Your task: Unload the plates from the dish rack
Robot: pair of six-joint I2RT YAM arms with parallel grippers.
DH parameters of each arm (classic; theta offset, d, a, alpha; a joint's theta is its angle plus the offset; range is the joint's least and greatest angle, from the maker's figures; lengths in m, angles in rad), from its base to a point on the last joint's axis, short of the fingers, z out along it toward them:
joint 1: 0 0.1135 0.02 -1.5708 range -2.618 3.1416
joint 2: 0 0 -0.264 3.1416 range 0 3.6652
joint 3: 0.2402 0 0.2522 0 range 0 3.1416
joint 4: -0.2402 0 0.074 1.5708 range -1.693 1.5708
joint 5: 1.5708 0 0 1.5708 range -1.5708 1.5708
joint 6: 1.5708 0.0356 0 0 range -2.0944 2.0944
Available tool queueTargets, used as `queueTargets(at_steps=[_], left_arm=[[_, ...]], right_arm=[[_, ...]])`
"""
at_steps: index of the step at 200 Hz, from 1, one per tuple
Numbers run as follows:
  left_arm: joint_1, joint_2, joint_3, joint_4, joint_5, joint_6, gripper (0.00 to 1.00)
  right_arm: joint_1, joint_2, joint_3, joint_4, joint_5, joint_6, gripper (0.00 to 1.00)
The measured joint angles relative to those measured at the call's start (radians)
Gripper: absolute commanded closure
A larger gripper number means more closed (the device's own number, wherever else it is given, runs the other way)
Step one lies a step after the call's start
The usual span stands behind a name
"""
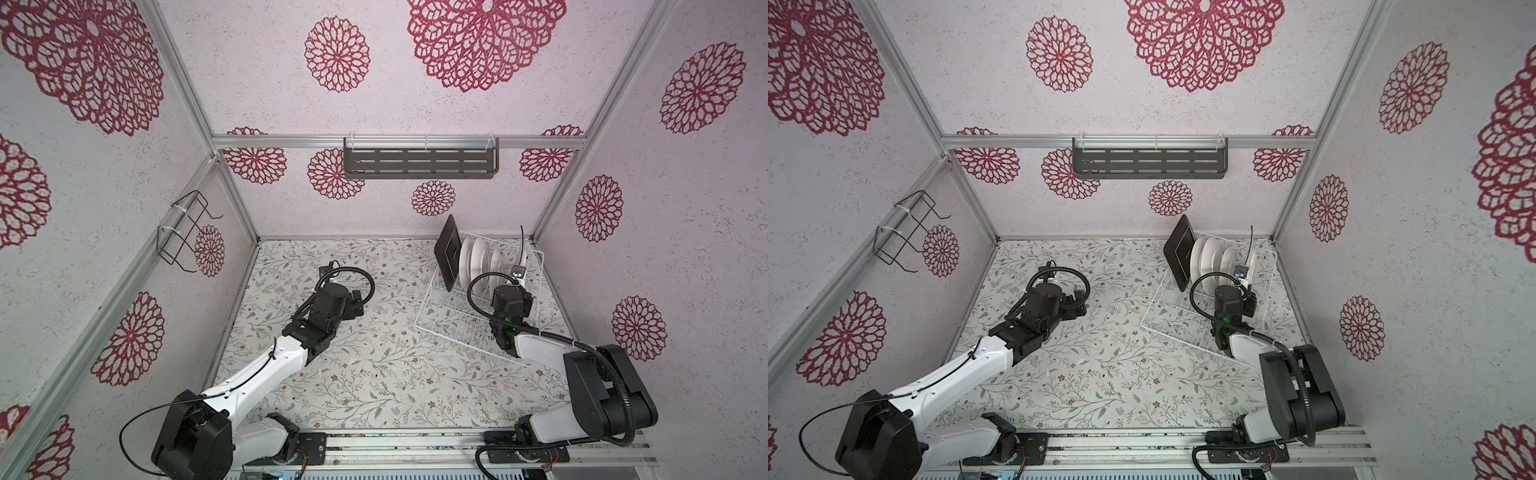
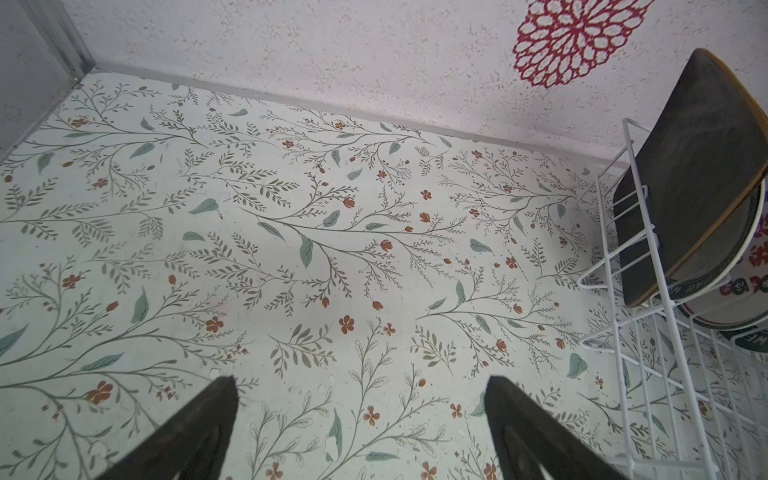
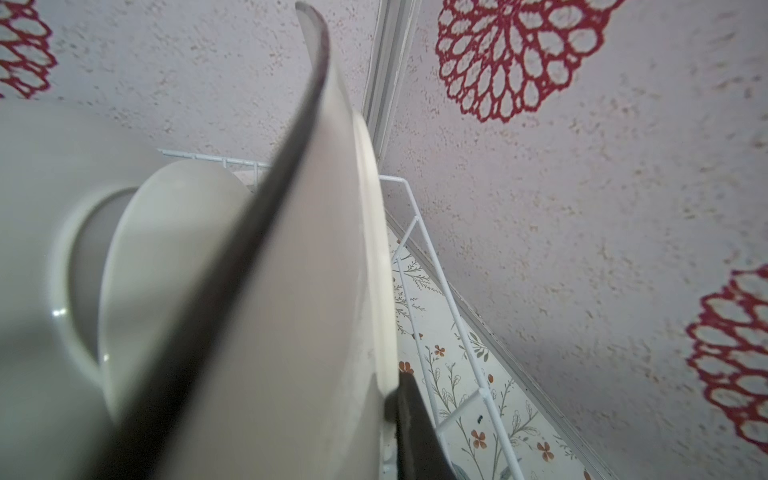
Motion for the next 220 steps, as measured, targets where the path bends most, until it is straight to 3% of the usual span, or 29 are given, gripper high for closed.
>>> queueTargets(at_steps=[220], left_arm=[[0.0, 0.0, 0.0, 0.0, 0.0, -0.001, 0.03]], right_arm=[[0.0, -0.06, -0.039, -0.01, -0.003, -0.063, 1.0]])
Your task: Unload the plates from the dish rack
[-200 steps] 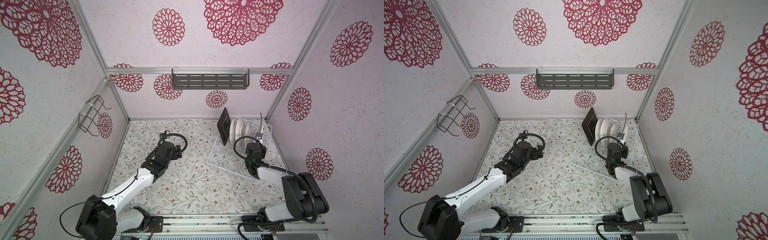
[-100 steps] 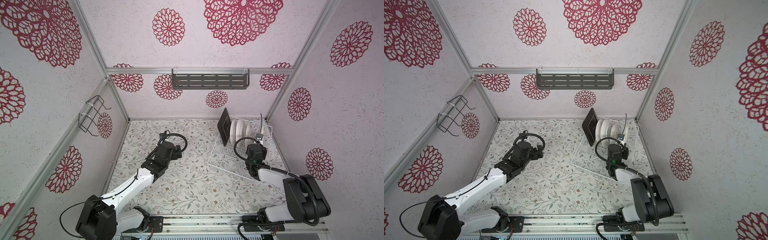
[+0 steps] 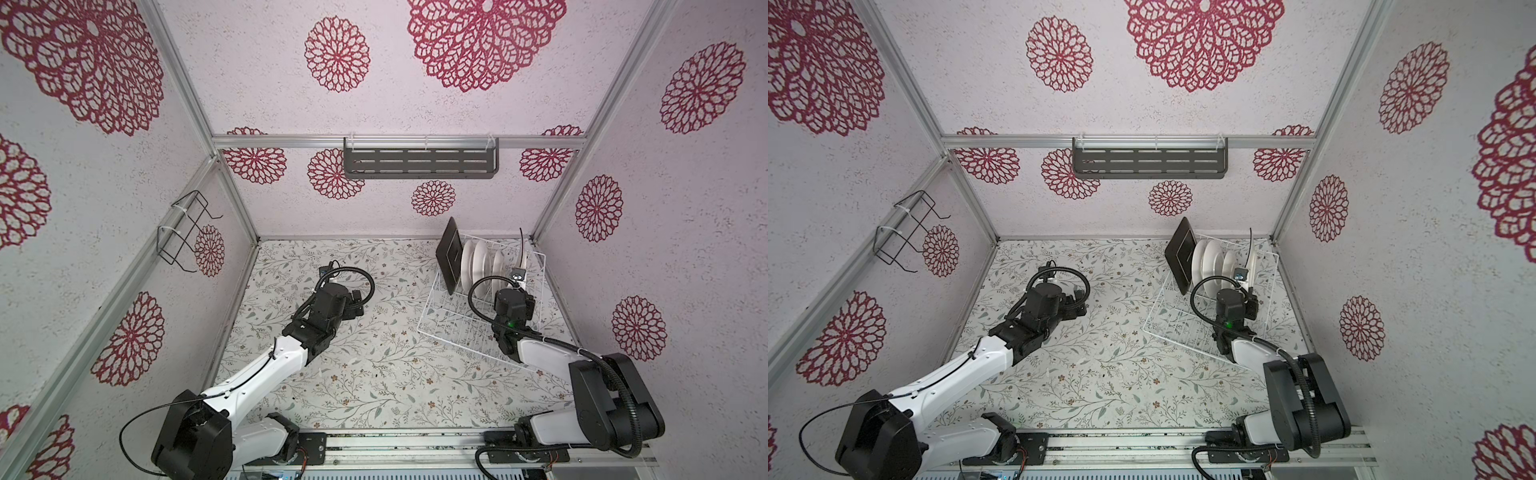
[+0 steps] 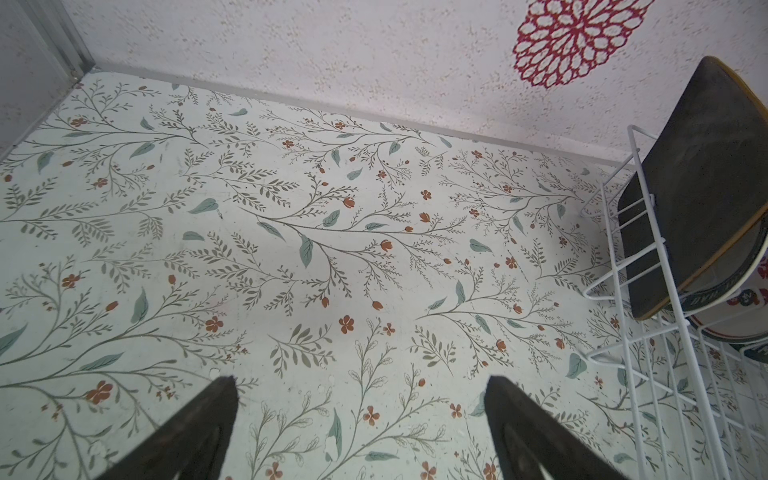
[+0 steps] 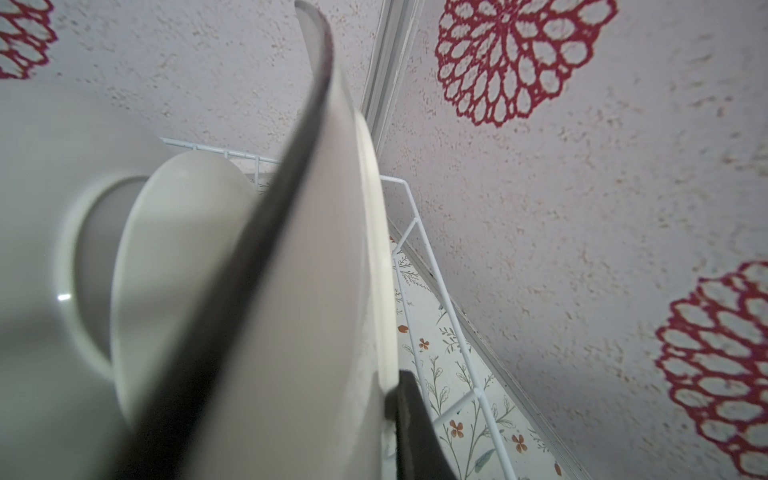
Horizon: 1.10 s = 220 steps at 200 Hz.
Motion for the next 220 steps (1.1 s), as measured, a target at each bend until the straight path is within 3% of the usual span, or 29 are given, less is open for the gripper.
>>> queueTargets(at_steps=[220], left_arm=[[0.0, -0.006, 0.0, -0.009, -0.007, -0.003, 0.03]], right_arm=[[-0.005, -0.039, 0.041, -0.017, 0.008, -0.052, 1.0]])
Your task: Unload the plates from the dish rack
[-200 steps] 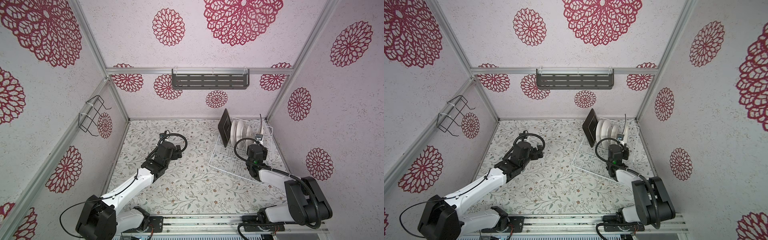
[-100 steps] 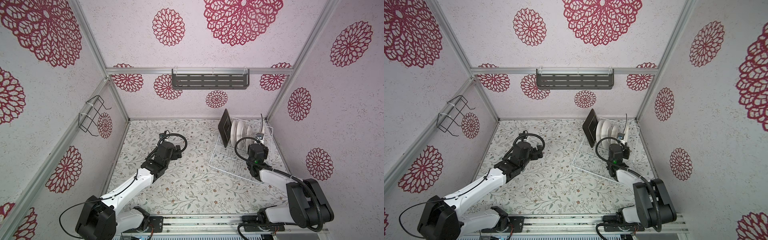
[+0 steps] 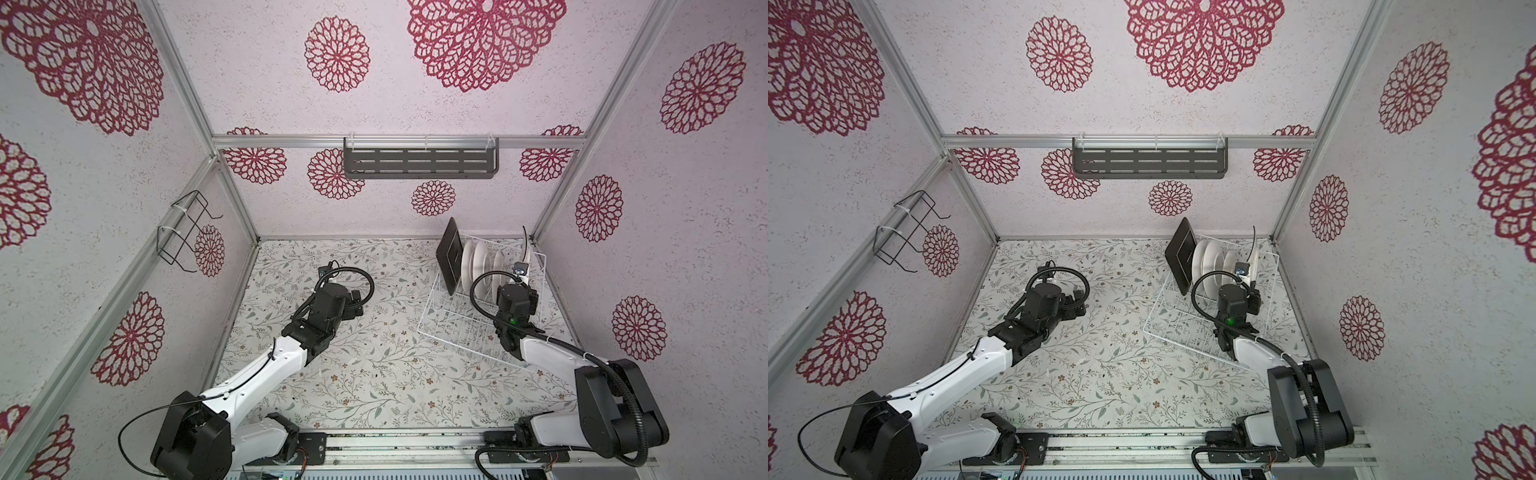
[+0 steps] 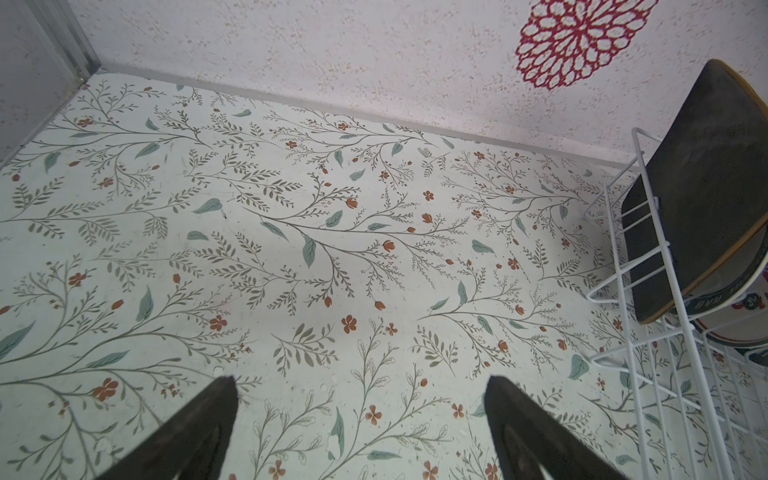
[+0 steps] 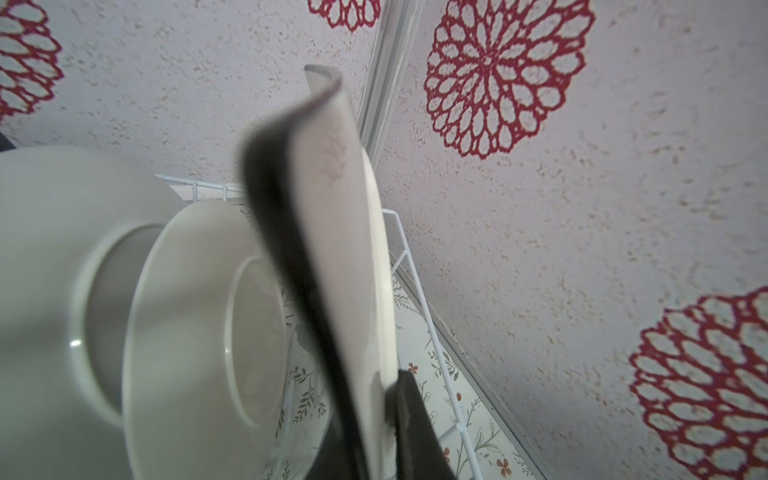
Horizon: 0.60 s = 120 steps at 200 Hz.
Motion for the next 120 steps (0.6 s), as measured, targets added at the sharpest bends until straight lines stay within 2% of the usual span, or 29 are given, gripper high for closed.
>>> queueTargets(at_steps=[120], left_arm=[[0.0, 0.0, 0.001, -0.006, 0.0, -0.001, 0.03]], right_arm=[[-0.004, -0.034, 0.01, -0.027, -0.024, -0.023, 1.0]])
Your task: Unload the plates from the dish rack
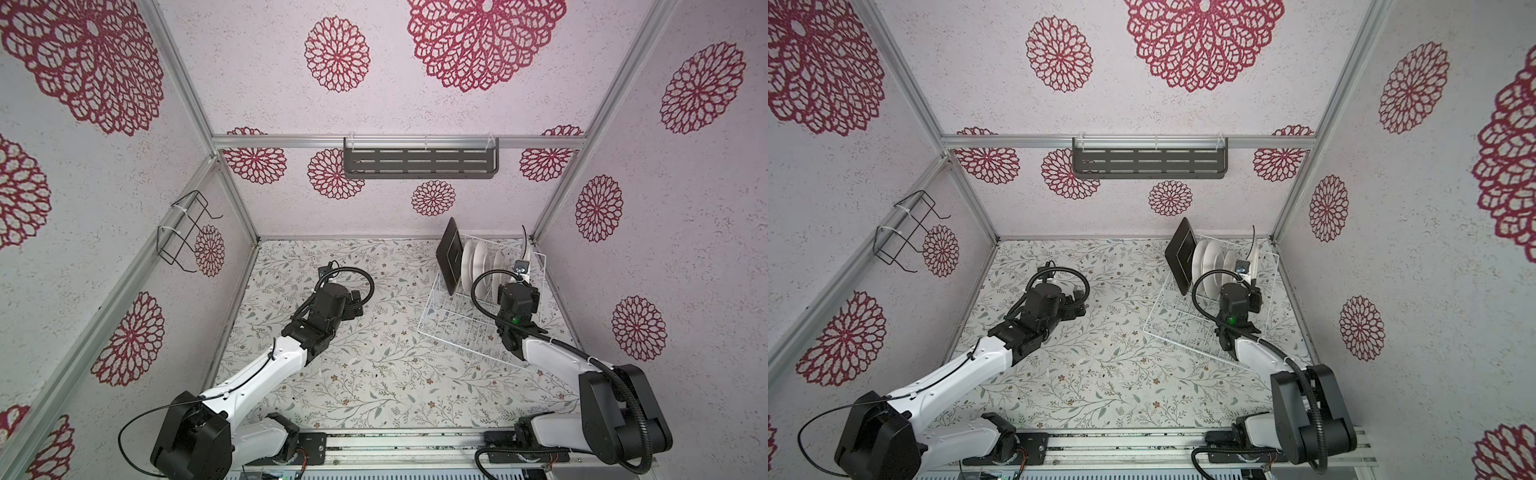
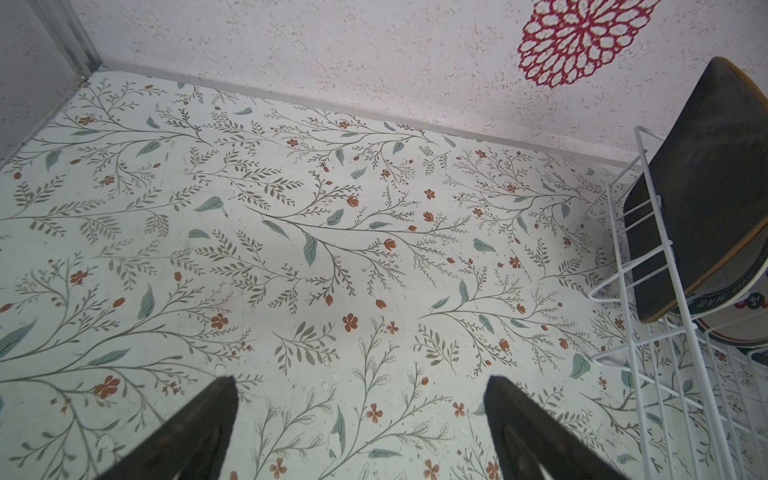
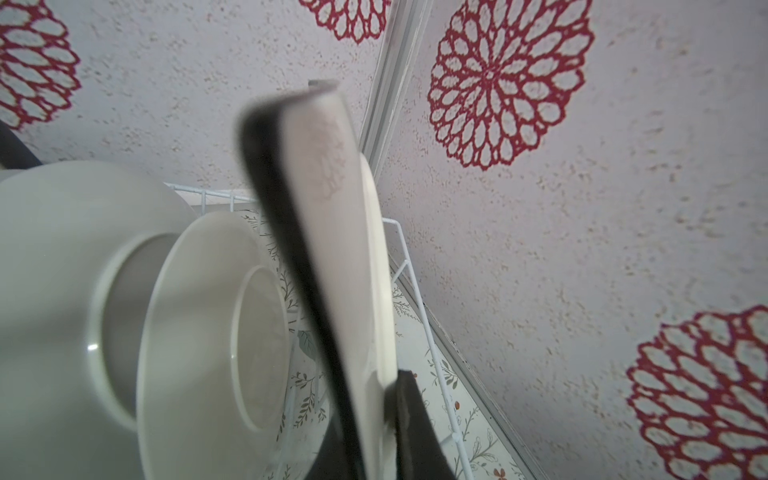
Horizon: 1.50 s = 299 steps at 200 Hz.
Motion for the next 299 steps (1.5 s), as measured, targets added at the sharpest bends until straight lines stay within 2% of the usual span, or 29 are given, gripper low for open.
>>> queueTargets(at_steps=[146, 299], left_arm=[[0.0, 0.0, 0.023, -0.014, 0.001, -0.003, 0.03], [-0.001, 0.0, 0.03, -0.018, 0.0, -0.008, 0.03]], right_arm=[[-0.008, -0.054, 0.05, -0.001, 0.002, -0.014, 1.0], [-0.007, -0.152, 0.118, -0.1, -0.012, -0.082, 1.0]])
